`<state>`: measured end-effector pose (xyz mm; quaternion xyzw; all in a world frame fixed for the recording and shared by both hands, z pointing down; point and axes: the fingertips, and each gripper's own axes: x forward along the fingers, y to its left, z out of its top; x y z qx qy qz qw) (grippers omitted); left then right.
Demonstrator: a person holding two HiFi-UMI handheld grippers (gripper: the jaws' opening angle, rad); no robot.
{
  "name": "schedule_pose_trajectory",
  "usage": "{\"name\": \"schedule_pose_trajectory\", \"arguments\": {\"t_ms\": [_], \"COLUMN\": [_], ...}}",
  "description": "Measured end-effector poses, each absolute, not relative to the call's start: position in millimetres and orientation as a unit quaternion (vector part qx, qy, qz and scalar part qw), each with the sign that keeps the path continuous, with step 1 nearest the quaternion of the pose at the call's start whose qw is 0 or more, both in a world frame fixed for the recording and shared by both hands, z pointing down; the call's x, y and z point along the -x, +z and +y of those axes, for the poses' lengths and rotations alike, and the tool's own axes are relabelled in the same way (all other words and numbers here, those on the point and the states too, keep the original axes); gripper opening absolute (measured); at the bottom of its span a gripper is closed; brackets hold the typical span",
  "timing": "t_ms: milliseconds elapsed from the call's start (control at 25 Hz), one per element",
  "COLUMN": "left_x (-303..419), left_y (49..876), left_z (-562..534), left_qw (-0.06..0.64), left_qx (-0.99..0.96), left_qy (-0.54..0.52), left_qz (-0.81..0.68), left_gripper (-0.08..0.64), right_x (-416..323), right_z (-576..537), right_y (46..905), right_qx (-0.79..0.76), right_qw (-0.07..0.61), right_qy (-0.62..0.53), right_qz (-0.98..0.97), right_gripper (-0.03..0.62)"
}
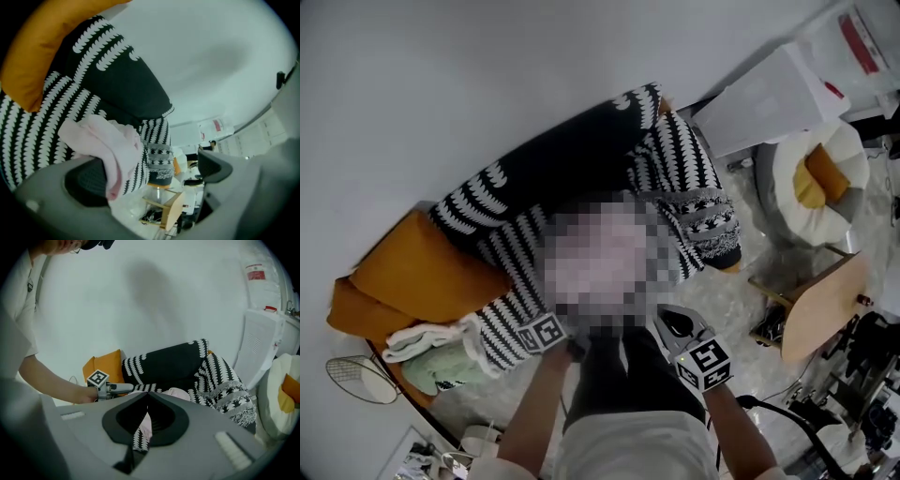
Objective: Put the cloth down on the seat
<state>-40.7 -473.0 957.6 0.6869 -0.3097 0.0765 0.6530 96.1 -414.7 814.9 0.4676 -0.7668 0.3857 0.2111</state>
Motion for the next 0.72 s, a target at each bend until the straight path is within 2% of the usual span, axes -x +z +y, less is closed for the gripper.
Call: {"name": "schedule_pose_trajectory", "arguments": {"t_ms": [360,640,720], "left_x": [81.4,80.2,78.0], "left_y": [903.6,828.9,803.3], "left_z": [-446.6,-431.6,-425.1], "left_qw": [0.646,0.603,0.588], "left_qx": [-0.693,-0.749,-0.767], "left_qy": [0.068,0.046,0.032], "left_qz": [-0.314,-0.269,-0.254], "left_gripper": [0.578,0.574,0.546], "right_x": [-67.8,-49.7,-48.1], "right_z": [-413.3,-402.4,-397.6], "right_y": [762.0,719.4,706.3], "right_qx": [-0.468,-0.467,-0.469], "right_qw": [0.211,0.214,0.212], "right_qy": [0.351,0.321,0.315], "right_qz": [-0.784,-0.796,-0.797], "right_gripper": [0.004,0.005,0.005]}}
